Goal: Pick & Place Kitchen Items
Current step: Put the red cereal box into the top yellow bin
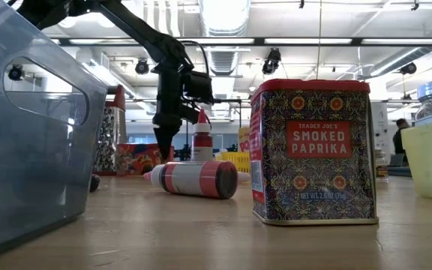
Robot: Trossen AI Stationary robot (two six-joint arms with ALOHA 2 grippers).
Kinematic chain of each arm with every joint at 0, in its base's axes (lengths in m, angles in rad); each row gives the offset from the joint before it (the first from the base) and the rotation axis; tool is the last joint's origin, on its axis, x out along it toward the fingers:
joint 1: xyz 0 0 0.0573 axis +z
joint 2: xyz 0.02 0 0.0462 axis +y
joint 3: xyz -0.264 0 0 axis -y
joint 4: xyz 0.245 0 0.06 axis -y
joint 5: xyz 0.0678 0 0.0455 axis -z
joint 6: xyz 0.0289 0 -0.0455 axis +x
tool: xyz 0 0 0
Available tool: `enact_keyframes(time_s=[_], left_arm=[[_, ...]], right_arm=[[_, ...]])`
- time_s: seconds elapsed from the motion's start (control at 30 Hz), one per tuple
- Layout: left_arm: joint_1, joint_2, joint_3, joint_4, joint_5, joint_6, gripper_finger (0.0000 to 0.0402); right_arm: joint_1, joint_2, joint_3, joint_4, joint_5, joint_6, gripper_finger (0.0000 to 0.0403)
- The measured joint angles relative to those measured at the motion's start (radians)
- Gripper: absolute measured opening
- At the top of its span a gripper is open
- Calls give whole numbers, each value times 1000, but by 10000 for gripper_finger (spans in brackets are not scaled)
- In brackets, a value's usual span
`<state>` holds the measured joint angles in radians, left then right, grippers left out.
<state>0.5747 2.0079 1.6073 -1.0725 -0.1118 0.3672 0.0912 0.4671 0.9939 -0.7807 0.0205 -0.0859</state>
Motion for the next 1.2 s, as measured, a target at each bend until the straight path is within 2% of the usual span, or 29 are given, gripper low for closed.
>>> enact_keyframes(time_s=[0.33,0.5,0.73,0.93,1.07,1.2], left_arm=[[-2,-69,4,-5,49,-65,183],[-6,-150,25,19,51,-180,183],[-48,-248,24,310,81,-412,183],[-114,-264,23,613,62,-508,183],[-164,-242,23,762,-39,-517,183],[-215,-224,1,867,-256,-507,183]], right_arm=[[0,0,0,0,0,5,310],[0,0,0,0,0,1,296],[0,0,0,0,0,2,276],[0,0,0,0,0,1,260],[0,0,0,0,0,1,248],[0,0,0,0,0,5,237]])
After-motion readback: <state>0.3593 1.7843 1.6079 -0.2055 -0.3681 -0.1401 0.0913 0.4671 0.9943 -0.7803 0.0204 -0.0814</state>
